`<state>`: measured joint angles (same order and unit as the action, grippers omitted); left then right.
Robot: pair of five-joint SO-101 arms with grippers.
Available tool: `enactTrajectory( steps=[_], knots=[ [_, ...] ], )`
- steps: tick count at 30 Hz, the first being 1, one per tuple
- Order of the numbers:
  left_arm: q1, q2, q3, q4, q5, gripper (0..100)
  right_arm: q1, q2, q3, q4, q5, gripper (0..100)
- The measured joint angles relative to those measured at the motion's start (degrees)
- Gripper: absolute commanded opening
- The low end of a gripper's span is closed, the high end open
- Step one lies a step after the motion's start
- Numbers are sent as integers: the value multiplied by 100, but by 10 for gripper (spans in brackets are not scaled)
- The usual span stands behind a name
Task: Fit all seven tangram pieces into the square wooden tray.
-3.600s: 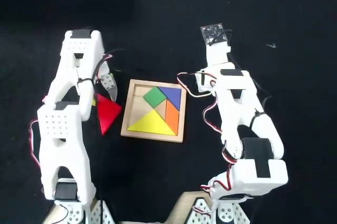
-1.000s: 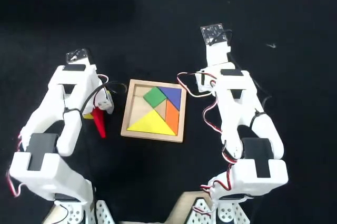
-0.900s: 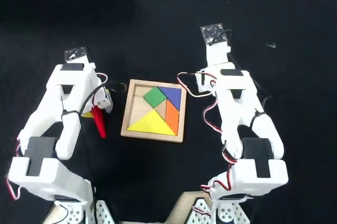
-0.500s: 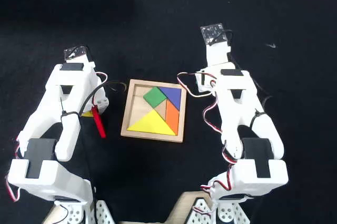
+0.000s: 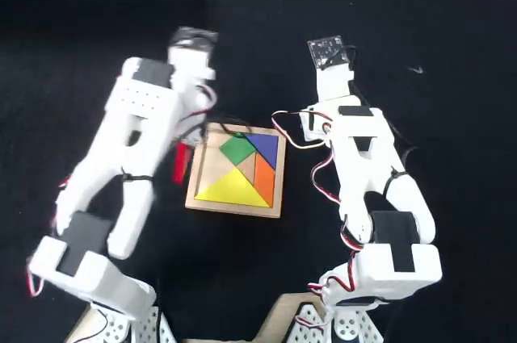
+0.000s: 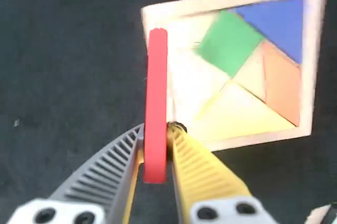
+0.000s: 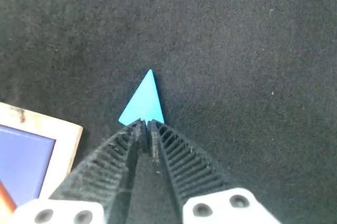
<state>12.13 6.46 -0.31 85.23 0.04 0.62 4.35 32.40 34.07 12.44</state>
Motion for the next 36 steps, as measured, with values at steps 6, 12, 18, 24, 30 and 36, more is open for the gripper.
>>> enactTrajectory(
  steps=[6,12,18,24,30,36],
  knots=[
    [97,923,-158,-475,-413,30,35,0,0,0,0,12],
    [176,1767,-598,-598,-510,30,237,0,-53,-9,0,12],
    [167,2145,-993,-598,-325,30,352,0,-53,-9,0,12],
    [246,2189,-1099,-598,281,30,352,0,-53,-9,0,12],
    [404,2242,-1108,-598,633,30,352,0,-53,-97,0,12],
    [404,2330,-1108,-642,774,30,352,0,-53,-141,0,12]
  ],
)
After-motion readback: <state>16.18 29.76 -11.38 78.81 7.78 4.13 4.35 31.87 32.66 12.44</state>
